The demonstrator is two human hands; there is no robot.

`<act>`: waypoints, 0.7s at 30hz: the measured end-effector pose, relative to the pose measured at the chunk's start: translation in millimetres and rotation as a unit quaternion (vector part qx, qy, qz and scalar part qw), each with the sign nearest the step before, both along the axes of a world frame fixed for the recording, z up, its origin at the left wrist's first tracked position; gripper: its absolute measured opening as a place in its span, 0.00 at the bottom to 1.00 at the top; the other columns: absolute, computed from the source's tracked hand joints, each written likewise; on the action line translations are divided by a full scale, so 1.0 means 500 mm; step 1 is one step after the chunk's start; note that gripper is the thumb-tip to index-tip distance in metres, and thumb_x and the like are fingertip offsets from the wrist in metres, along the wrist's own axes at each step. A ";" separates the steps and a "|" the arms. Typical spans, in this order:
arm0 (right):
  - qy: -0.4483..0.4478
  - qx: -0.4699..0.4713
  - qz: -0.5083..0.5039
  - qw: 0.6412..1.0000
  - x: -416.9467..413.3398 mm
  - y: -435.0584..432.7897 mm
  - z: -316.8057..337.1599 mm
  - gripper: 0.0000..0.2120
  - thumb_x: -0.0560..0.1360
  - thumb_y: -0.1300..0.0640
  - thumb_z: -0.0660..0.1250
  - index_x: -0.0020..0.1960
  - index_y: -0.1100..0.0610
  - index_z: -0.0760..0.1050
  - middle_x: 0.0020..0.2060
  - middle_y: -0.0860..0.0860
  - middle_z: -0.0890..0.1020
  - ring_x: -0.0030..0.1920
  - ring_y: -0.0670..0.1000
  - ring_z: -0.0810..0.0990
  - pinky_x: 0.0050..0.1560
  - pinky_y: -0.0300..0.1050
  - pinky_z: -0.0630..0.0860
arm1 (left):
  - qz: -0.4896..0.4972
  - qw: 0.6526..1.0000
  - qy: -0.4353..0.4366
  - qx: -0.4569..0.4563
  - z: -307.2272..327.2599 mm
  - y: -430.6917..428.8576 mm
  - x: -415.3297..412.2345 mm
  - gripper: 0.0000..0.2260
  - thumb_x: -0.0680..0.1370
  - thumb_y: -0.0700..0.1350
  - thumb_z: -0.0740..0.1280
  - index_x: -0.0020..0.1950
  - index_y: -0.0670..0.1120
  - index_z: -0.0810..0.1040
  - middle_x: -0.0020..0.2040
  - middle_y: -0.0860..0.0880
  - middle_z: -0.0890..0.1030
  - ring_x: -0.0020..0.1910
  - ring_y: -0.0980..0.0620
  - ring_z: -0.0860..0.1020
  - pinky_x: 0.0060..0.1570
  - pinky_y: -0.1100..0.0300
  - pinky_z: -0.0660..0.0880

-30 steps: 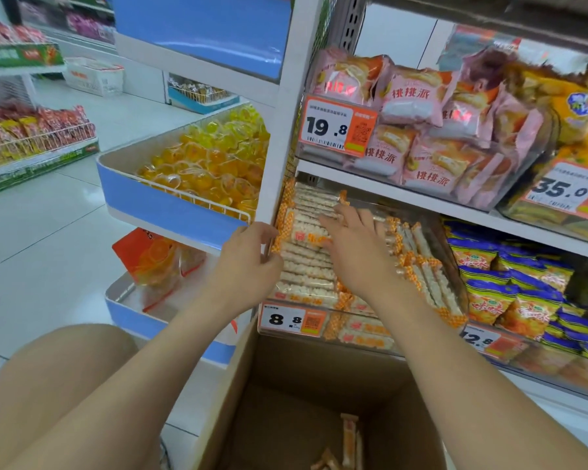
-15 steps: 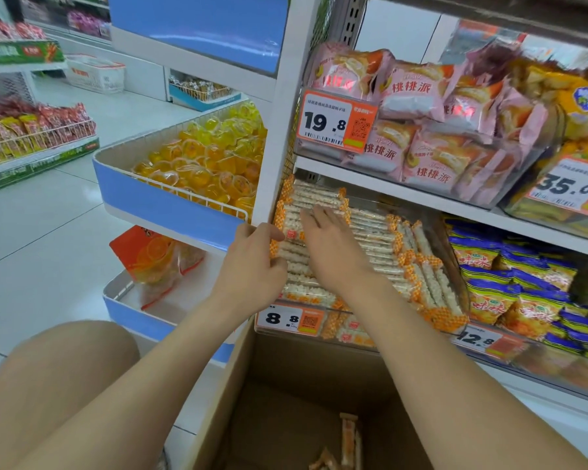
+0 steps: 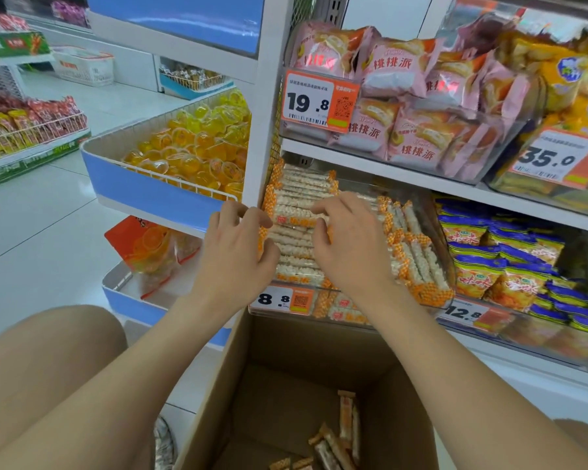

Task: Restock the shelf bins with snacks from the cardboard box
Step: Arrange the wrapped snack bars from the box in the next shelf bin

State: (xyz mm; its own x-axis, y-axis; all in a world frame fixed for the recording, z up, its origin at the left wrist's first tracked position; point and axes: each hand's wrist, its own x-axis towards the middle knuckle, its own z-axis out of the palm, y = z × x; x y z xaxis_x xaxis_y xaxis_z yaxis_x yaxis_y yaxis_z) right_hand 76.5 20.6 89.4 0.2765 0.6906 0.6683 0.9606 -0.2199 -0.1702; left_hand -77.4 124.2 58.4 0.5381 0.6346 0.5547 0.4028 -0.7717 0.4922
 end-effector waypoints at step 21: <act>0.320 -0.625 -0.002 0.712 -0.060 -0.303 -0.527 0.24 0.81 0.50 0.69 0.76 0.50 0.72 0.73 0.54 0.73 0.71 0.57 0.75 0.69 0.51 0.76 | -0.270 0.681 0.659 -0.170 -0.481 -0.207 -0.041 0.27 0.77 0.67 0.69 0.65 0.48 0.77 0.57 0.48 0.80 0.52 0.47 0.80 0.52 0.50 0.81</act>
